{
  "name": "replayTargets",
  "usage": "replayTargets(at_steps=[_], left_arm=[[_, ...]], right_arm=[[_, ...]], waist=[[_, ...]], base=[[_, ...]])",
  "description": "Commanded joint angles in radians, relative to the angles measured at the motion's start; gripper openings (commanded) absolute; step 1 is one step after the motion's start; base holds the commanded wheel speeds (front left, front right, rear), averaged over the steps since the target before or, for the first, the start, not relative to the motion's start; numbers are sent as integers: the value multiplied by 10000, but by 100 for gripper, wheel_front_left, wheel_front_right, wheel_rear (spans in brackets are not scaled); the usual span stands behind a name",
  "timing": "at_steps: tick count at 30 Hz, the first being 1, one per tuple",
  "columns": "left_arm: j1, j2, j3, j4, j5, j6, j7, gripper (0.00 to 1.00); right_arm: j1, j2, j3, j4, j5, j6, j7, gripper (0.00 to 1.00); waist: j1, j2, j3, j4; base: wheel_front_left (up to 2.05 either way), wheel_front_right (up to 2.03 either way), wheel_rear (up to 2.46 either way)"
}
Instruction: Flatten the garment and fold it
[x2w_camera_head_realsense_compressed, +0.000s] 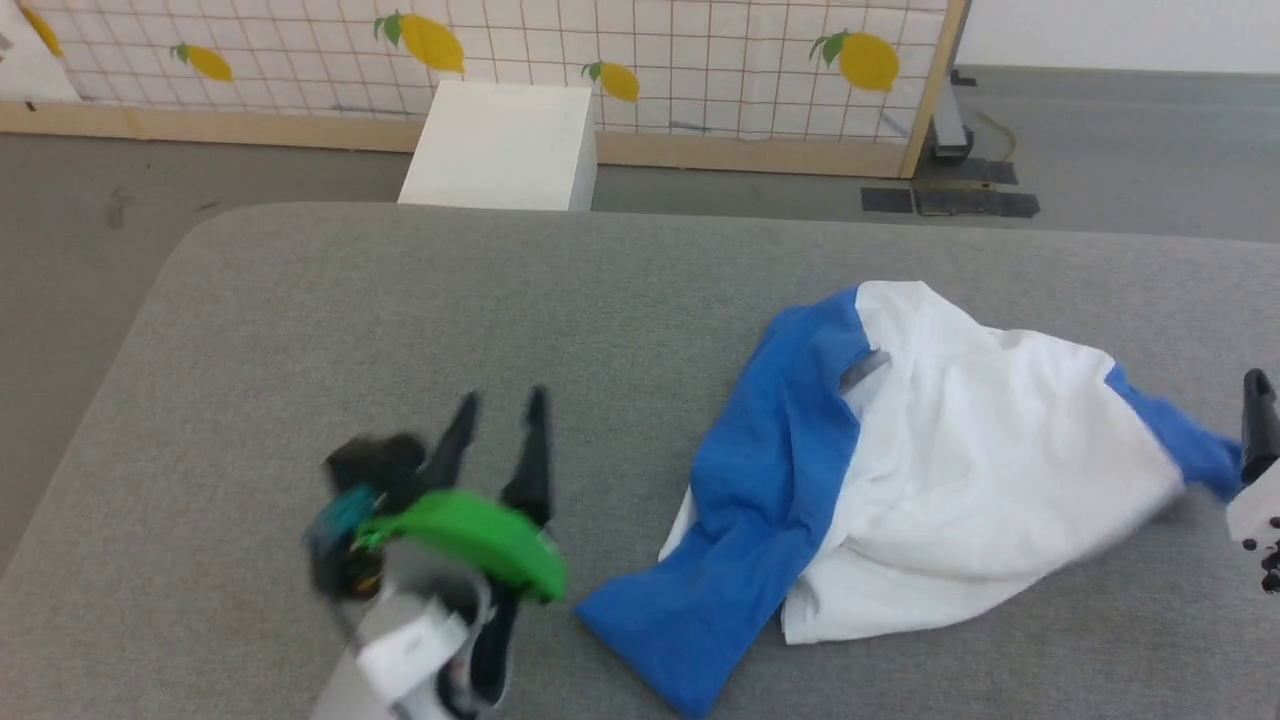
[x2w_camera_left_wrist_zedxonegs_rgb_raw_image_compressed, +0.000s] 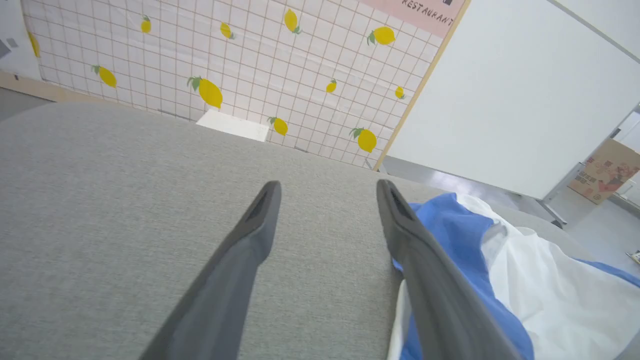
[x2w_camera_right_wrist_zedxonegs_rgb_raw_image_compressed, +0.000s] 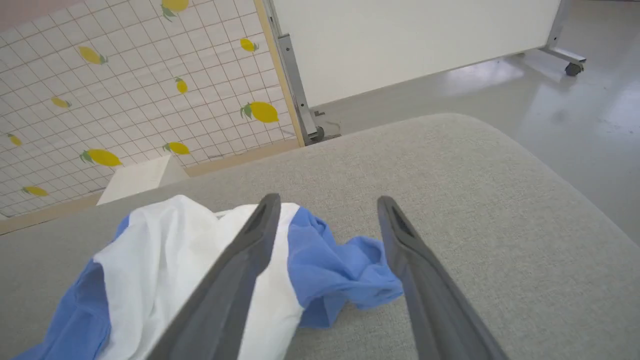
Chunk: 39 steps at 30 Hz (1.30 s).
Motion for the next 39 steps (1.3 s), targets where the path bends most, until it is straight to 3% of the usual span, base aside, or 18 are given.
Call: replayTargets(at_steps=[1, 5, 13, 16, 21, 22, 24, 32, 39], left_arm=[[-660, -33, -391, 227, -286, -51, 522, 100], [-2151, -34, -1646, 1066, -1123, 64, 2516, 100], [-4346, -34, -3509, 3544, -1588, 932, 6485, 100], [-4715, -35, -3671, 4181, -1581, 1088, 7115, 100], [-4943, -35, -3765, 4449, -2011, 891, 7171, 100], [-4972, -35, -3807, 4481, -2057, 862, 7143, 44], [-5056, -35, -3859, 4461, -2176, 764, 6901, 0], [-5236, -35, -3866, 4059, -2834, 552, 6041, 0], [-4153, 695, -2438, 2236, -3706, 790, 4876, 0]], right_arm=[[233, 111, 19, -198, 99, -15, -167, 100], [544, 276, 133, -661, 267, -15, -296, 100], [683, 355, 707, -864, 616, -15, -292, 100], [663, 358, 795, -761, 760, -15, -406, 100], [651, 359, 636, -626, 731, -15, -568, 100], [643, 360, 605, -612, 730, -15, -587, 100], [615, 360, 565, -570, 684, -15, -613, 100], [586, 361, 718, -386, 472, -15, -633, 100], [755, 361, 805, -192, 415, -15, -673, 100]], waist=[[0, -1, -86, -140], [0, -1, 14, -398], [0, -1, 652, -1252], [0, -1, 886, -1474], [0, -1, 1146, -1496], [0, -1, 1168, -1467], [0, -1, 1204, -1359], [0, -1, 936, -675], [0, -1, 445, -5]], base=[[0, 0, 0], [0, 0, 0], [0, 0, 0], [0, 0, 0], [0, 0, 0], [0, 0, 0], [0, 0, 0], [0, 0, 0], [0, 0, 0]])
